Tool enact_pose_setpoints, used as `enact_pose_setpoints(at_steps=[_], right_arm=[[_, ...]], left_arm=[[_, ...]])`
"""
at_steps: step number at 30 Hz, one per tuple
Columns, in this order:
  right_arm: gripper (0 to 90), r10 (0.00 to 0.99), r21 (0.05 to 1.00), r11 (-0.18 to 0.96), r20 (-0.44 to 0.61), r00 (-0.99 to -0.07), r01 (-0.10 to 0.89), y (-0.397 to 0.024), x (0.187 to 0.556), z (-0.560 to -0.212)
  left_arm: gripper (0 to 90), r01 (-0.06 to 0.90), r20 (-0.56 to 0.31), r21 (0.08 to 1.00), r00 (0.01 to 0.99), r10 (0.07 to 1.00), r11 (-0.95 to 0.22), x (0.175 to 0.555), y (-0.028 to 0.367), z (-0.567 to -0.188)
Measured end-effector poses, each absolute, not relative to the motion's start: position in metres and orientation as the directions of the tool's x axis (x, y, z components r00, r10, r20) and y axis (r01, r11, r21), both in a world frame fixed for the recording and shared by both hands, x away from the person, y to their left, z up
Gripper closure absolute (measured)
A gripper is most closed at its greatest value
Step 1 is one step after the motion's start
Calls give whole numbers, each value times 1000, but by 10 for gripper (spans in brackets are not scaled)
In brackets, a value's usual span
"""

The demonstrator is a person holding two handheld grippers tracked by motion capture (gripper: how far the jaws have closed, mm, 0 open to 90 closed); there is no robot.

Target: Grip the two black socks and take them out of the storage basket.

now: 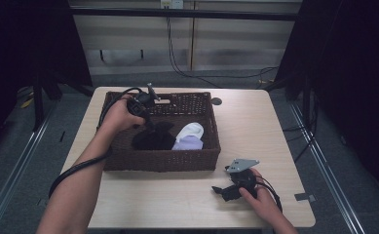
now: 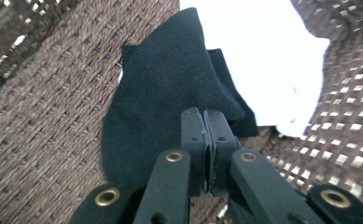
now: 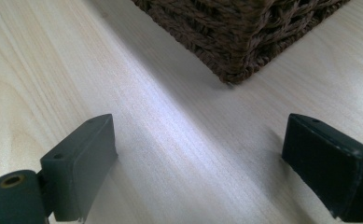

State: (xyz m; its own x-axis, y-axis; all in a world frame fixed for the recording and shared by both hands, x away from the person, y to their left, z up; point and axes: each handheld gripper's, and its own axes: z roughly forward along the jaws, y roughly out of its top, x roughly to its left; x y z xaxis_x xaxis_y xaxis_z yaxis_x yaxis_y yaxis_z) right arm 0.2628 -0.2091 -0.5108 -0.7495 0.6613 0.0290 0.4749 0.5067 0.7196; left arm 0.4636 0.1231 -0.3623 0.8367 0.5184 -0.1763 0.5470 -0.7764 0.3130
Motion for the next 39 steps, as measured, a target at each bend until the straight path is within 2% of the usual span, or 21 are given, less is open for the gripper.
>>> enact_pose_setpoints(at_steps=[22,30,39], right_arm=[[90,661,721,508,23,-750,471,-209,263,-511],[90,660,720,508,28,-751,473,-209,263,-511],[90,662,719,507,29,-749,475,-209,263,-511]], left_arm=[[878,497,-185,356,868,461,-791,455,141,-256],[878,466,-189,382,885,426,-798,438,141,-227],[878,389,-184,386,921,343,-836,411,134,-194]])
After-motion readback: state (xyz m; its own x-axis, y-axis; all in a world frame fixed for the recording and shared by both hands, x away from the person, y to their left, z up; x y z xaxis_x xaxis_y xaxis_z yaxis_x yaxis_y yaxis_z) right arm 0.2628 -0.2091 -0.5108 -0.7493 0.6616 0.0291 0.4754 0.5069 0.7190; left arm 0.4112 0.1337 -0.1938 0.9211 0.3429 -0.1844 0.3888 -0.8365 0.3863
